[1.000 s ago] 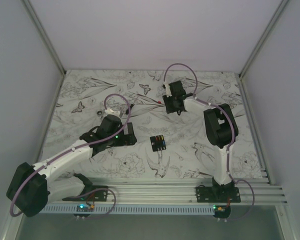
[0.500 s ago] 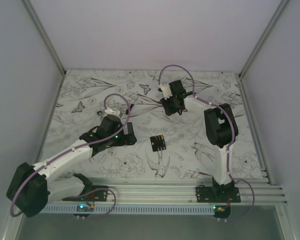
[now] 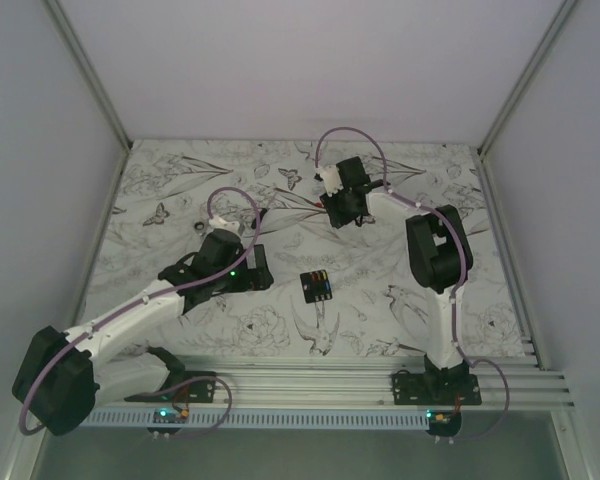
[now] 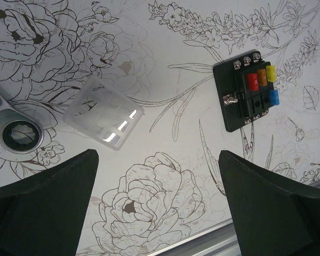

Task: Snap on the fuse box
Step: Pick up the fuse from the center of the board.

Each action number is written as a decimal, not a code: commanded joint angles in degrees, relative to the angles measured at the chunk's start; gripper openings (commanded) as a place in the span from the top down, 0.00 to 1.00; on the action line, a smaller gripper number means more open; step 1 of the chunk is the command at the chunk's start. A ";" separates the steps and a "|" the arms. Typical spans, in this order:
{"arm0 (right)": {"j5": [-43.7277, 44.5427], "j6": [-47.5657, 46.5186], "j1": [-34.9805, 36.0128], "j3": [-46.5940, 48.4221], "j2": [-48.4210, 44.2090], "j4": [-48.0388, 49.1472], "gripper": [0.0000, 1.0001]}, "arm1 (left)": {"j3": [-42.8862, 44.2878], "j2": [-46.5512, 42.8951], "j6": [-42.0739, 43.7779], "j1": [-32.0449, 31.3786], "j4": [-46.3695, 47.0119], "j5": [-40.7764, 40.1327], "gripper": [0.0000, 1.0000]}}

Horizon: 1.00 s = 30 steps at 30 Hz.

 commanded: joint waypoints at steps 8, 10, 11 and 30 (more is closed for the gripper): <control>0.63 -0.03 -0.50 -0.45 -0.07 -2.22 0.74 | 0.66 -0.55 -0.41 0.32 -1.43 1.18 0.00; 0.30 0.23 -0.45 -1.59 -0.90 -1.24 0.75 | 0.92 -0.27 -0.65 0.31 -1.46 1.43 0.00; 0.13 0.50 -0.41 -2.31 -1.90 -0.64 0.76 | 1.06 -0.16 -0.85 0.32 -1.43 1.59 0.00; -9.40 7.09 5.78 -23.86 -23.44 13.72 0.77 | 7.39 11.55 -11.14 1.54 8.99 6.11 0.14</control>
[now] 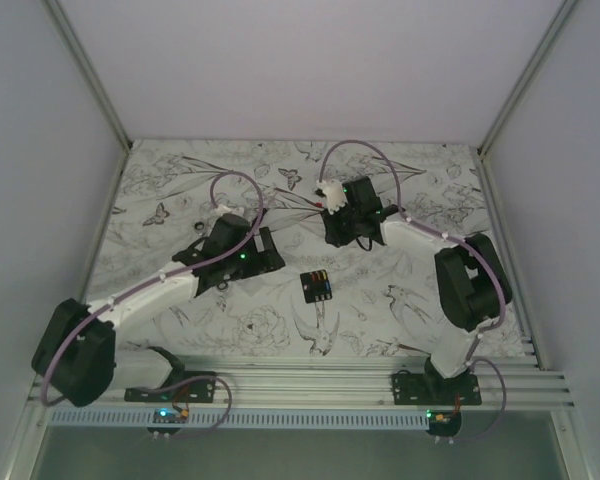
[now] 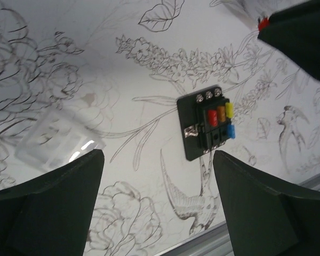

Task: Snap on the fuse box
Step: Pick up the fuse from the center of the board.

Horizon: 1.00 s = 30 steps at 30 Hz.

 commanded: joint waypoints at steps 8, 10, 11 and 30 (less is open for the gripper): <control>-9.23 5.18 5.95 -7.75 -10.78 11.26 0.76 | 5.29 9.20 -9.28 1.03 9.77 5.06 0.34; -10.11 5.62 6.63 -8.58 -11.78 12.35 0.76 | 5.59 9.50 -10.43 1.03 10.51 5.05 0.42; -10.88 5.73 6.91 -8.68 -11.95 12.58 0.76 | 5.63 9.63 -10.96 1.03 10.98 4.94 0.45; -18.39 9.95 9.07 -9.87 -10.97 19.01 0.76 | 4.86 11.30 -16.37 0.87 17.06 3.85 0.67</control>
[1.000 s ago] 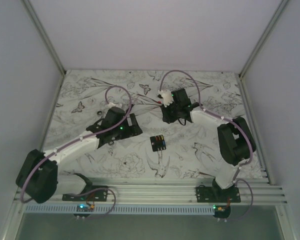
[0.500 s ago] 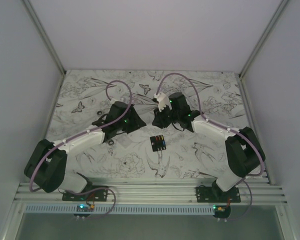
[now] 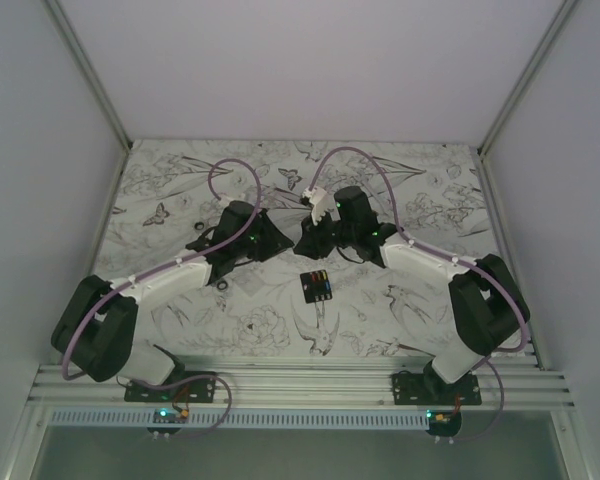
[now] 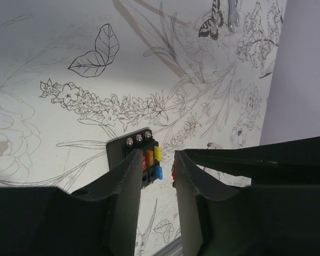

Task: Snap on the fuse box
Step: Pick up the fuse from the center of the board.

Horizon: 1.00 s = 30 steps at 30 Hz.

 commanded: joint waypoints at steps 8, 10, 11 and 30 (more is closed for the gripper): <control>-3.62 3.55 0.62 -0.59 0.76 6.64 0.76 | -0.33 1.19 -2.28 0.09 3.40 0.67 0.81; -3.81 4.15 0.71 -0.84 0.88 7.51 0.76 | -0.40 1.13 -2.79 0.02 3.80 1.14 0.85; -3.77 4.33 0.70 -0.87 0.98 8.01 0.76 | -0.52 1.04 -3.05 -0.04 3.97 1.30 0.87; 7.87 -0.88 2.85 -10.83 -8.67 18.06 0.57 | -5.38 -3.67 -9.78 1.20 3.78 0.32 1.00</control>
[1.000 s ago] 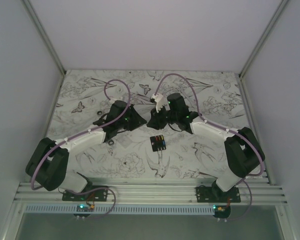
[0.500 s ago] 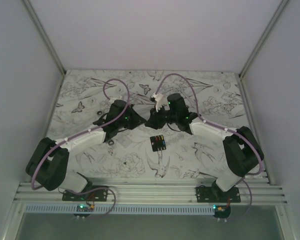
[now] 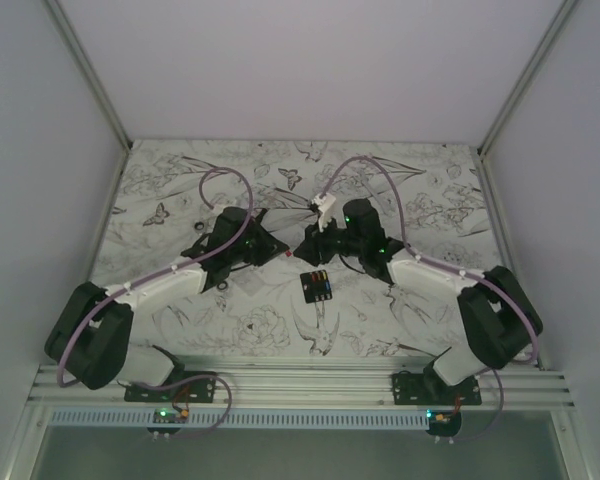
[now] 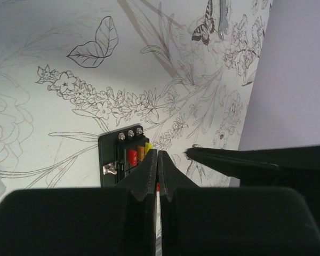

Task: Snap on the fuse box
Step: Pick up the fuse from the center of the board.

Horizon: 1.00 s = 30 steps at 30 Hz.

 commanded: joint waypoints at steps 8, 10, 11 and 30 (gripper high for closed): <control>25.08 -19.71 11.57 -12.36 -11.20 15.68 0.60 | -1.40 -1.94 -12.09 1.78 -6.33 1.77 1.00; 27.32 -20.65 12.90 -13.29 -11.88 17.03 0.61 | -0.46 -2.75 -13.14 1.98 -9.86 2.14 1.00; 28.26 -21.19 13.46 -13.47 -11.98 17.31 0.62 | 0.27 -3.20 -13.60 2.01 -11.51 2.20 1.00; 18.38 24.71 9.12 -16.05 -15.21 32.65 0.58 | -7.64 -26.38 5.30 -3.23 1.97 -6.17 1.00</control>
